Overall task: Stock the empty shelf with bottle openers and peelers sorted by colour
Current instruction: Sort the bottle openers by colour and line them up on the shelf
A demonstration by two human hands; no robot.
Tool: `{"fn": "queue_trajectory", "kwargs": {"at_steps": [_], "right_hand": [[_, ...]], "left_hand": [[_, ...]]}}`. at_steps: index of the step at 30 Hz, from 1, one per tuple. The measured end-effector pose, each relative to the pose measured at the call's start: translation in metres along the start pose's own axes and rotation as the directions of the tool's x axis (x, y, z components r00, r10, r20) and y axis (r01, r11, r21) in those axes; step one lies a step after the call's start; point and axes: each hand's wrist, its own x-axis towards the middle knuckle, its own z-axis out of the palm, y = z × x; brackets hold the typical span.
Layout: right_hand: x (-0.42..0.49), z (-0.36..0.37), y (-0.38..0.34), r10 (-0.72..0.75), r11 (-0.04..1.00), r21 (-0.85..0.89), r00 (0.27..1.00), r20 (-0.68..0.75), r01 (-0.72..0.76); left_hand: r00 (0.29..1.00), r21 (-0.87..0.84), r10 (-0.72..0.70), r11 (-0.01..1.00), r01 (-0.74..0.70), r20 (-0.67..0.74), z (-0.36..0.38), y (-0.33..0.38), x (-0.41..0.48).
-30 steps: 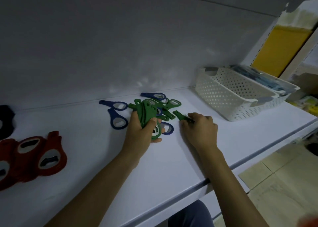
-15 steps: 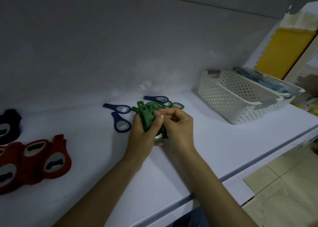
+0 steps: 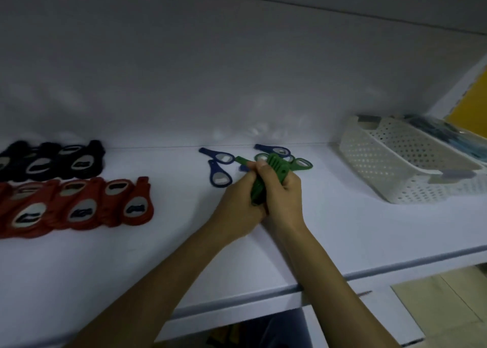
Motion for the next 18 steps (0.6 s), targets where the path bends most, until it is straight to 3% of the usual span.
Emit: {"fn": "queue_trajectory", "kwargs": {"at_steps": [2,3,4,6,8,10,11,15,18], "right_hand": [[-0.002,0.013,-0.008,-0.02,0.995,0.093,1.0,0.013,0.019],[-0.001,0.02,-0.012,-0.026,0.99,0.14,1.0,0.007,0.025],[-0.002,0.028,-0.018,-0.027,0.982,0.188,1.0,0.004,0.026],[-0.007,0.048,-0.025,-0.029,0.964,0.266,0.998,0.057,0.013],[-0.022,0.074,-0.027,-0.021,0.958,0.287,0.986,0.166,-0.028],[-0.036,0.096,-0.032,0.006,0.948,0.309,0.973,0.232,-0.079],[-0.039,0.104,-0.034,-0.005,0.947,0.313,0.97,0.243,-0.074],[-0.046,0.135,-0.042,-0.067,0.942,0.333,0.95,0.304,-0.041],[-0.064,0.165,-0.043,-0.034,0.937,0.334,0.924,0.382,-0.103]], "left_hand": [[0.997,-0.208,-0.069,0.976,0.064,-0.019,-0.014,0.008,-0.011],[0.985,-0.395,-0.163,0.91,0.126,-0.06,-0.02,0.013,-0.018],[0.959,-0.594,-0.269,0.787,0.164,-0.092,-0.026,0.016,-0.024],[0.899,-0.886,-0.43,0.444,0.134,-0.08,-0.039,0.019,-0.03],[0.884,-0.991,-0.466,0.125,0.049,-0.016,-0.052,0.031,-0.036],[0.88,-0.998,-0.475,-0.065,-0.026,0.007,-0.065,0.039,-0.041],[0.871,-0.996,-0.491,-0.076,-0.05,-0.006,-0.072,0.04,-0.044],[0.841,-0.99,-0.524,0.043,-0.133,-0.136,-0.102,0.035,-0.062],[0.798,-0.949,-0.515,0.152,-0.275,-0.314,-0.123,0.032,-0.083]]}}
